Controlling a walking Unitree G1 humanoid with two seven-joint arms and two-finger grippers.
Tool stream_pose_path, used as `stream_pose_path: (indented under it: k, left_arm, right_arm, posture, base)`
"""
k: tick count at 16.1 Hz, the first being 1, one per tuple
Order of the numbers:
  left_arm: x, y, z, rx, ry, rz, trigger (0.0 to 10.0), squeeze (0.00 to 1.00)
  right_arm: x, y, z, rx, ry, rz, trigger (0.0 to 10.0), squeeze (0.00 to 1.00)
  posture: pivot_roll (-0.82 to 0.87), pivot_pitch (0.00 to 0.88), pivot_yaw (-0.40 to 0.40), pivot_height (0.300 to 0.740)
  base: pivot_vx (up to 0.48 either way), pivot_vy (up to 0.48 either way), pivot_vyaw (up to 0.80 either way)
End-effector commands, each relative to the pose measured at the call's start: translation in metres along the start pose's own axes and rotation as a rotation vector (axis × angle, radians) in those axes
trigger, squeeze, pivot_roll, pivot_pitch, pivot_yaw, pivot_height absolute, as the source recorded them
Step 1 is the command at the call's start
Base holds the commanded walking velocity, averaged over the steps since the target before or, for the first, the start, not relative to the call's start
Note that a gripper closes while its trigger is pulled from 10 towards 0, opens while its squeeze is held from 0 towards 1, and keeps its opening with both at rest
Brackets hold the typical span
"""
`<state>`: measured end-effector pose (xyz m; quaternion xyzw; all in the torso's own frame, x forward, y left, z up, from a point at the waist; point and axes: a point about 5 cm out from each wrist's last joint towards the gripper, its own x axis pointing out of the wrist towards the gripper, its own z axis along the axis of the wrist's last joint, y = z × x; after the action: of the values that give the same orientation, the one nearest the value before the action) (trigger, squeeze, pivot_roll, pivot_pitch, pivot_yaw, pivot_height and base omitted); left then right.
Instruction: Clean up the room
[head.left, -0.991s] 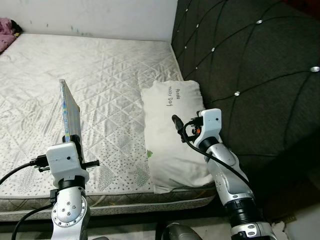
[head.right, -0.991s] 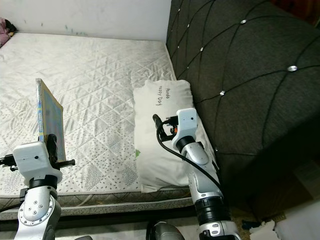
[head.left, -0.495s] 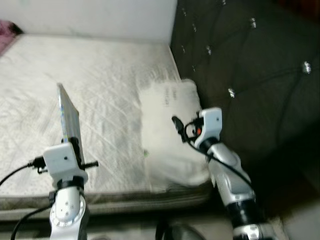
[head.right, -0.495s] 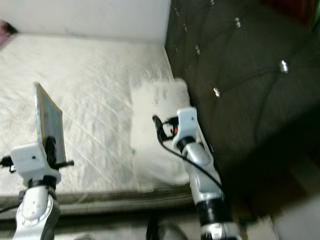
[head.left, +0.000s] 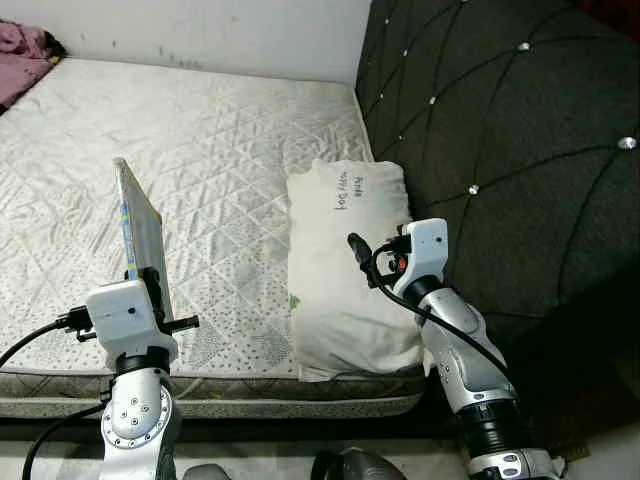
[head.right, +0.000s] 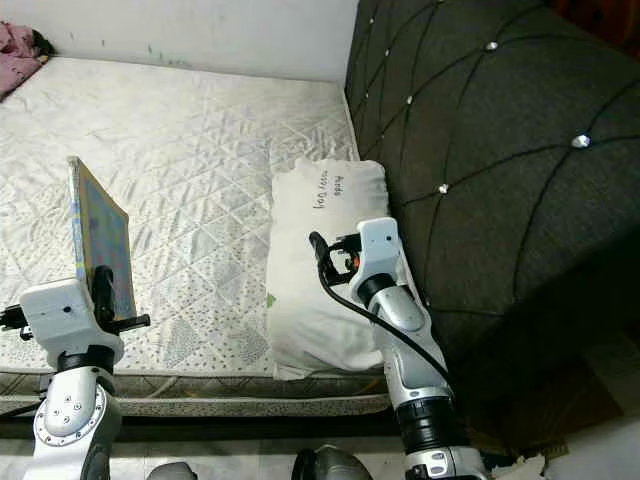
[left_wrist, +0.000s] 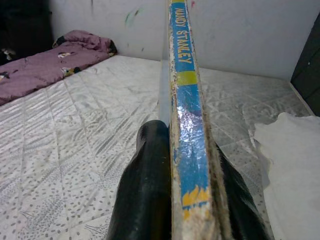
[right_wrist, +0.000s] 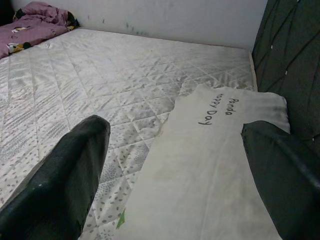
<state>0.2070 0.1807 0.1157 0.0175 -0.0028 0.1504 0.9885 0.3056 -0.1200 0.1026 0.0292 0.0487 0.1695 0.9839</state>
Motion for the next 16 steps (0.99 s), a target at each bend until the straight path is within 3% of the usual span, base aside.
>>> stream_pose_path:
  k: [1,12,16]
  left_arm:
    - [0.0022,-0.0012,0.0095,-0.014,-0.044,0.006,10.0,0.0]
    - [0.0009,-0.0012,0.0144,-0.031,-0.054,0.0,10.0,0.0]
    - [0.0011,0.0001,0.0146,-0.036,-0.045,0.002,10.0,0.0]
  right_arm:
    - [0.0016,-0.0011,0.0046,-0.011,-0.007,0.004,10.0,0.0]
    - [-0.0011,0.0042,0.0109,-0.017,-0.021,0.048,10.0,0.0]
    - [-0.0049,0.0043,0.0114,-0.009,-0.018,0.059,10.0,0.0]
  posture:
    - [0.0,0.025,-0.099,0.74]
    - [-0.01,0.085,-0.104,0.74]
    - [-0.02,0.104,-0.106,0.691]
  base:
    - [0.0,0.0,0.0]
    - [0.0,0.0,0.0]
    - [0.0,0.0,0.0]
